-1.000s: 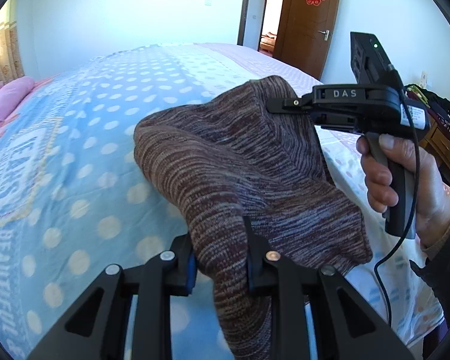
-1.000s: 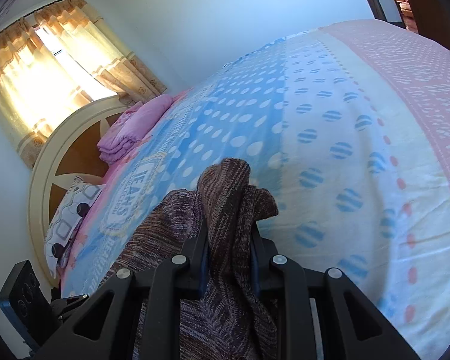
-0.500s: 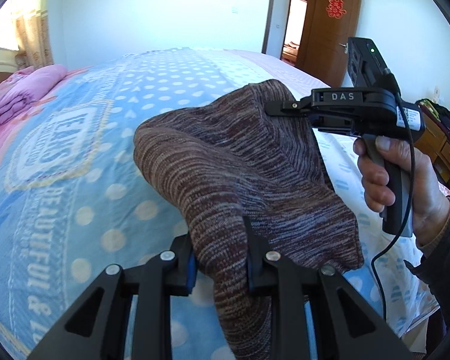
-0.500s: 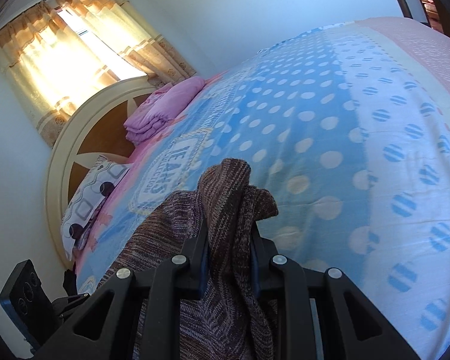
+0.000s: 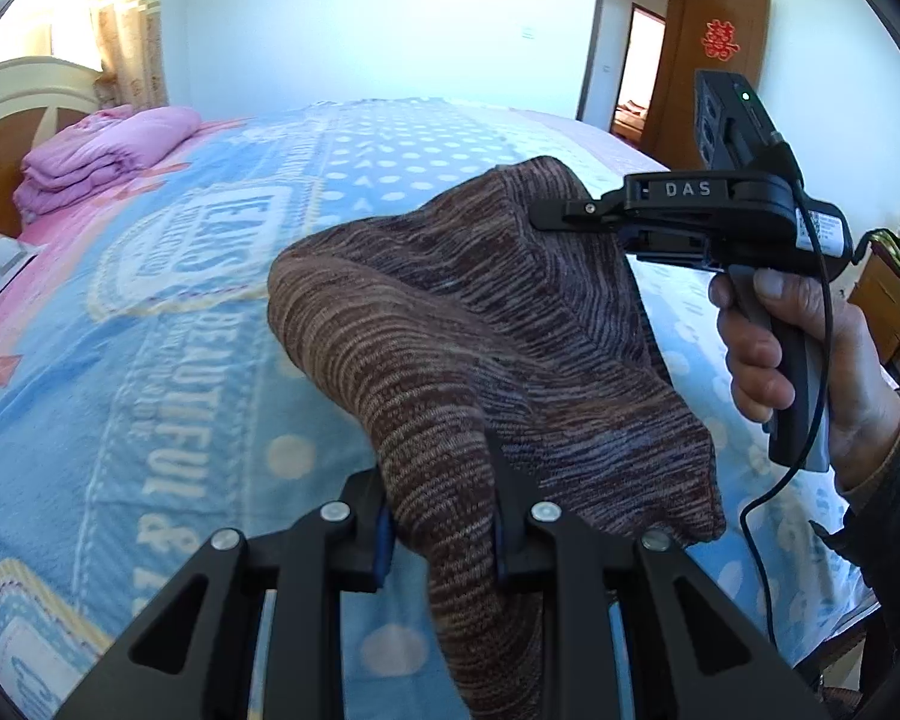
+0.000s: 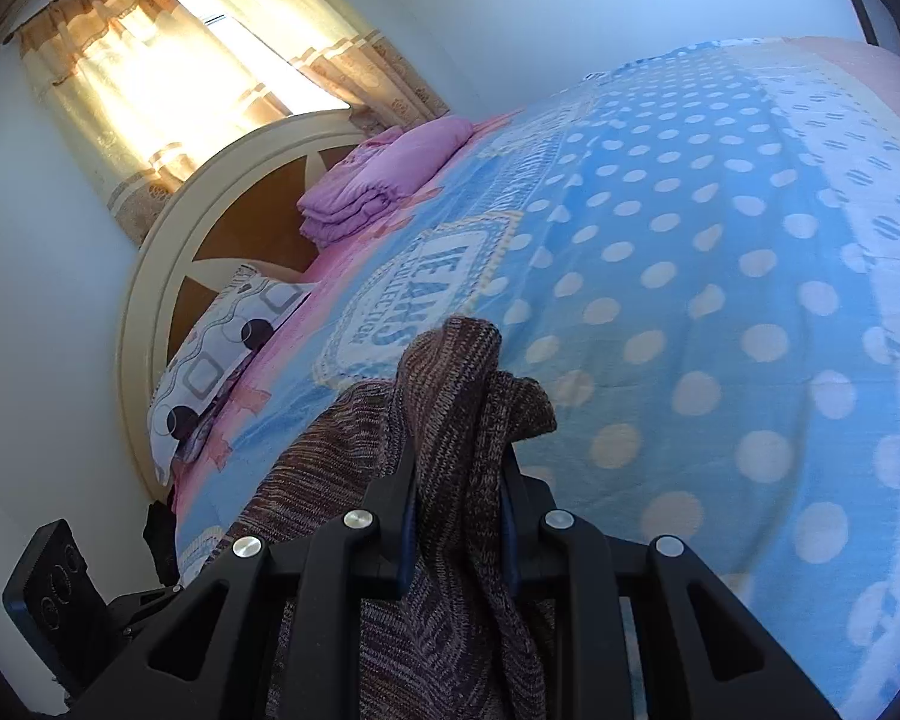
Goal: Fold small clothes
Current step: 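Lift the sweater end with both grippers and fold it over onto the rest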
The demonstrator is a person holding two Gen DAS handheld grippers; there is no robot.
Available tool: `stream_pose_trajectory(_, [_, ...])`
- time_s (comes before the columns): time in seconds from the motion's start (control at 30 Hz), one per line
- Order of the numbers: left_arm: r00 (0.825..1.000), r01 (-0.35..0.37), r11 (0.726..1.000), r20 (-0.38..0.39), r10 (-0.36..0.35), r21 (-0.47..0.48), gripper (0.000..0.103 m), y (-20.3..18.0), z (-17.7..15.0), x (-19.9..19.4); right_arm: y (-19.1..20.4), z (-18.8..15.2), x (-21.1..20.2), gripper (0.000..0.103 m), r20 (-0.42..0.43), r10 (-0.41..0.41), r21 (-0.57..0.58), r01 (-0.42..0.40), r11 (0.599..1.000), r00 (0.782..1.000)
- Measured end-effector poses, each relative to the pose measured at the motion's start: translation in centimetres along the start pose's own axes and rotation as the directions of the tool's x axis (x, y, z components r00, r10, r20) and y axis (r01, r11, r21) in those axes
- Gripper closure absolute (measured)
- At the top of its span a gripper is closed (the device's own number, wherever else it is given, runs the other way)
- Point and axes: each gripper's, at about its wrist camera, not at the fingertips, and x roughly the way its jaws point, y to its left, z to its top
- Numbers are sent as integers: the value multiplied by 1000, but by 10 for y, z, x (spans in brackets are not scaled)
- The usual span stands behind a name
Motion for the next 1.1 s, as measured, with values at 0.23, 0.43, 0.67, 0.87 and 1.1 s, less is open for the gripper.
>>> stream_pose_trajectory(0.23, [999, -47, 998, 6, 47, -32, 78, 27, -13, -10, 34, -3, 30, 81, -39, 37, -35, -38, 999, 999])
stream_pose_trajectory(0.43, [997, -78, 995, -1, 78, -55, 78, 45, -26, -21, 59, -7, 58, 81, -76, 65, -58, -70, 996, 995])
stream_pose_trajectory(0.67, [993, -115, 991, -4, 115, -65, 78, 64, -32, -28, 84, -9, 82, 81, -113, 85, -86, -95, 992, 990])
stream_pose_trajectory(0.87, [989, -149, 986, -3, 150, -72, 78, 78, -40, -36, 108, -10, 104, 81, -145, 105, -114, -122, 986, 984])
stream_pose_trajectory(1.1, [985, -170, 981, -21, 169, -88, 78, 98, -55, -33, 134, -13, 132, 81, -190, 84, -163, -115, 980, 978])
